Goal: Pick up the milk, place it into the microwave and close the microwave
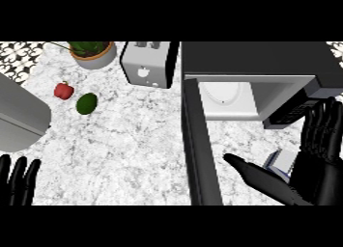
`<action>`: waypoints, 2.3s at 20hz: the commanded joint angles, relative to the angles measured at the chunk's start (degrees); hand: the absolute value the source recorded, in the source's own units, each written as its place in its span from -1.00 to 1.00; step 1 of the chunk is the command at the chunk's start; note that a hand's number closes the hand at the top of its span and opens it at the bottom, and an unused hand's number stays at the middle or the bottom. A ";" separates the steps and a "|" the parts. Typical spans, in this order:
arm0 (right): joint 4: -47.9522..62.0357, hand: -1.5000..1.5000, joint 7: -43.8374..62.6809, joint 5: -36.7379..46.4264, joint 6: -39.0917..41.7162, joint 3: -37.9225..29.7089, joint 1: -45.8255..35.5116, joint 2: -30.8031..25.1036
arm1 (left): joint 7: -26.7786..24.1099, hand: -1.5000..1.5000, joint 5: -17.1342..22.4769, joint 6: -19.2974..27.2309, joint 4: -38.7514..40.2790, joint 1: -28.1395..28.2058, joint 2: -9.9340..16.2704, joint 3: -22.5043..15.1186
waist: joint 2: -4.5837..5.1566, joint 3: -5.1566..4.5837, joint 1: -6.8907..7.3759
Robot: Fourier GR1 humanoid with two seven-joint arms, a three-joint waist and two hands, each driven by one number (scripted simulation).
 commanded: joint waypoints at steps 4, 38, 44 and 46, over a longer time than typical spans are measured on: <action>4.93 -1.00 -6.73 -6.62 0.78 -4.46 3.09 0.74 | -1.13 -1.00 4.15 -2.42 -1.24 2.72 1.78 3.48 | 0.04 0.02 -0.03; 40.83 -1.00 -42.48 -24.96 14.64 -22.08 4.66 -1.34 | -9.37 -1.00 0.35 -3.88 -2.48 12.49 1.08 -3.04 | 0.07 0.03 -0.02; 50.18 -1.00 -44.94 -26.16 14.40 -26.66 0.48 -2.85 | -13.59 -1.00 3.03 -5.99 -1.20 16.07 2.15 -1.12 | 0.03 0.02 0.27; 54.52 -1.00 -46.91 -26.15 13.09 -28.28 -0.50 -2.69 | -10.08 -1.00 1.51 -4.77 -5.14 16.45 2.05 -3.96 | 0.07 0.04 0.23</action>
